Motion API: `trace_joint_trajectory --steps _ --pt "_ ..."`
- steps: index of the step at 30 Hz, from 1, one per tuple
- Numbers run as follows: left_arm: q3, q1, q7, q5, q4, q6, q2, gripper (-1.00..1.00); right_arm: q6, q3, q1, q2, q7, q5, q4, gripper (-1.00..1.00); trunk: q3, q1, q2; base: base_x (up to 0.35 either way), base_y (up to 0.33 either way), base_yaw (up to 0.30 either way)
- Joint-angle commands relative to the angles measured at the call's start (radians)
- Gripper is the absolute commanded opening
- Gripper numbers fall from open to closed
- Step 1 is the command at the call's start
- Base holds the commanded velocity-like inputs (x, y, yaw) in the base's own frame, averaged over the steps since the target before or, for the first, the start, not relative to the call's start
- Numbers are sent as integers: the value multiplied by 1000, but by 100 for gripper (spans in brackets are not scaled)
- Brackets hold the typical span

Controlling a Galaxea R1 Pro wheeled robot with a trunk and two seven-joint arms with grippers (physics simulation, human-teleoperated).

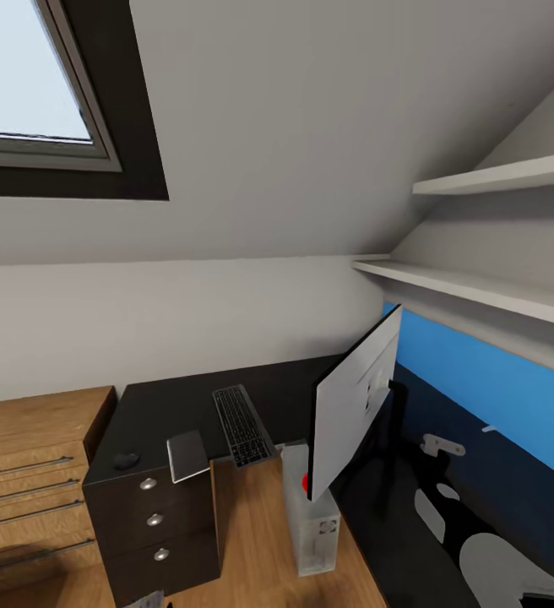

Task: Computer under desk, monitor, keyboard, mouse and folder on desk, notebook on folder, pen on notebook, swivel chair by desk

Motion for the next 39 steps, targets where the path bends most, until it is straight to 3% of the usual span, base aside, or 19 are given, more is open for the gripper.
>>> trace_joint_trajectory --steps 1,10,19,27,34,39 --pt "-8 -1 8 6 -17 14 6 100 -3 1 -1 0 1 -7 1 100 -5 4 -9 0 0 0" --pt "-8 -1 44 7 -179 216 39 100 -4 0 -1 -1 -1 -7 0 100 -33 39 -72 0 0 0" --pt "-6 -1 55 7 -349 305 55 100 -21 -1 -1 -3 -1 -7 1 100 -61 73 -135 0 0 0" --pt "-5 -1 56 14 -503 467 94 100 -37 0 -1 -3 -2 -7 3 100 -86 104 -191 0 0 0" --pt "-8 -1 53 37 -407 495 86 100 -39 -1 -1 -3 -2 -7 3 100 -108 131 -240 0 0 0" --pt "-9 0 48 44 -345 433 80 100 -39 -1 -1 -3 -2 -7 3 100 -124 150 -275 0 0 0"
